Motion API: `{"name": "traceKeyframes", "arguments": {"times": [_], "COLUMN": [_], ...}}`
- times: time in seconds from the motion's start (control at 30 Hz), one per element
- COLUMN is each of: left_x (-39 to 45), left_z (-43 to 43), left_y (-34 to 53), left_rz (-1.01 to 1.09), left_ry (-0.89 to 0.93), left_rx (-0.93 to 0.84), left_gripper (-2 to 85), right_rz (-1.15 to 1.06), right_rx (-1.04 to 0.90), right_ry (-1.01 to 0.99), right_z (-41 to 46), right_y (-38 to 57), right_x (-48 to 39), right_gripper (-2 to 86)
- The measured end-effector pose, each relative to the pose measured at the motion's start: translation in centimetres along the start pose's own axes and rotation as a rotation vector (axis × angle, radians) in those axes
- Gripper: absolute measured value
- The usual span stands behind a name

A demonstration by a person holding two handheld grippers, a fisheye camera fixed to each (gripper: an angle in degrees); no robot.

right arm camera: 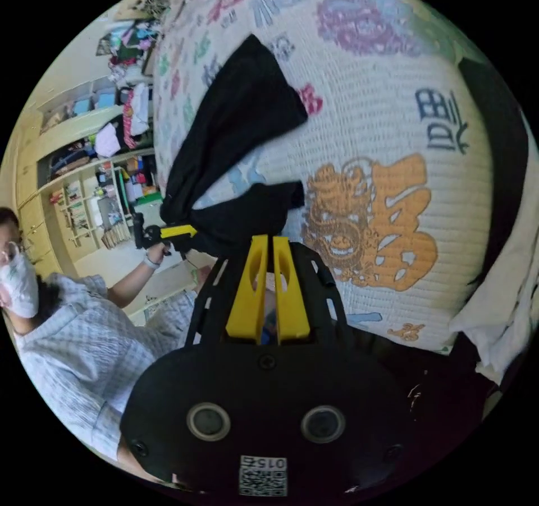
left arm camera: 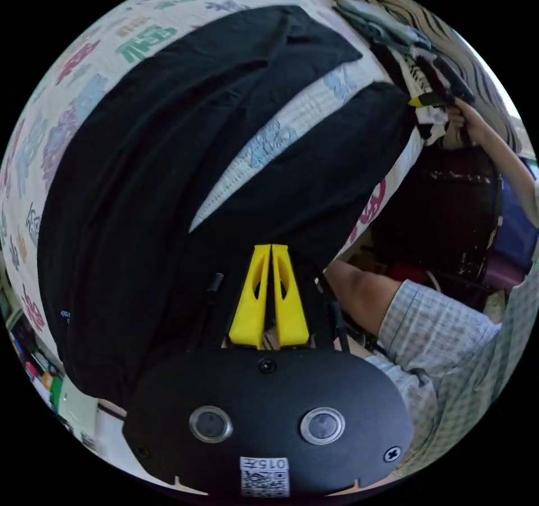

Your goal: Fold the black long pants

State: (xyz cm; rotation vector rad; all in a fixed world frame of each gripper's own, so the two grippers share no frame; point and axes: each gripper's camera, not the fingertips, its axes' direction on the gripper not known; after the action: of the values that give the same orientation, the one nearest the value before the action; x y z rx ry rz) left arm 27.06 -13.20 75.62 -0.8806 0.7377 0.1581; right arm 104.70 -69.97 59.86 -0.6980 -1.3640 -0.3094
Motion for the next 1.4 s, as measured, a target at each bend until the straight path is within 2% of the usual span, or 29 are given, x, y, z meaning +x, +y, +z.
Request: {"name": "traceKeyframes", "arguments": {"times": [0.13,0.23,0.37,0.53,0.6,0.77,0.9,1.13,1.27,1.4], "left_x": [-3.1,-4.5,-2.1,1.6,1.6,0.6,0.5,2.0,1.5,0.9], "left_z": [-2.5,-1.9,-0.2,3.8,4.6,5.8,5.5,6.0,8.4,11.1], "left_y": [0.7,0.8,1.0,0.4,0.2,0.6,2.2,5.5,6.1,6.4], "left_rz": [-0.181,-0.247,-0.14,0.001,-0.015,-0.064,-0.033,0.132,0.121,0.119], "left_ry": [0.087,0.147,0.112,-0.11,-0.159,-0.069,0.01,0.031,0.07,0.145], "left_rx": [0.198,0.175,0.099,0.042,0.055,0.054,0.076,-0.011,-0.09,-0.188], "left_gripper": [1.2,6.7,8.1,5.1,2.5,-0.5,-0.8,-0.9,-0.8,-0.6], "right_rz": [-0.008,0.002,-0.03,-0.138,-0.183,-0.218,-0.244,-0.123,0.019,0.066], "right_rx": [0.174,0.237,0.168,0.054,0.089,0.014,0.02,-0.074,-0.169,-0.043], "right_ry": [-0.109,-0.145,-0.057,0.119,0.18,0.152,0.052,-0.101,0.03,0.006], "right_z": [-3.6,-3.8,-2.0,1.8,2.2,3.7,2.6,0.4,3.0,3.5], "right_y": [-2.4,-4.7,-3.9,-3.6,-4.4,-6.9,-5.1,0.9,1.6,0.3], "right_x": [-0.2,0.3,1.0,0.0,-0.9,-0.7,-0.1,4.4,8.2,9.3], "right_gripper": [2.3,6.3,8.9,9.8,9.0,1.8,0.5,-0.1,0.9,6.3]}}
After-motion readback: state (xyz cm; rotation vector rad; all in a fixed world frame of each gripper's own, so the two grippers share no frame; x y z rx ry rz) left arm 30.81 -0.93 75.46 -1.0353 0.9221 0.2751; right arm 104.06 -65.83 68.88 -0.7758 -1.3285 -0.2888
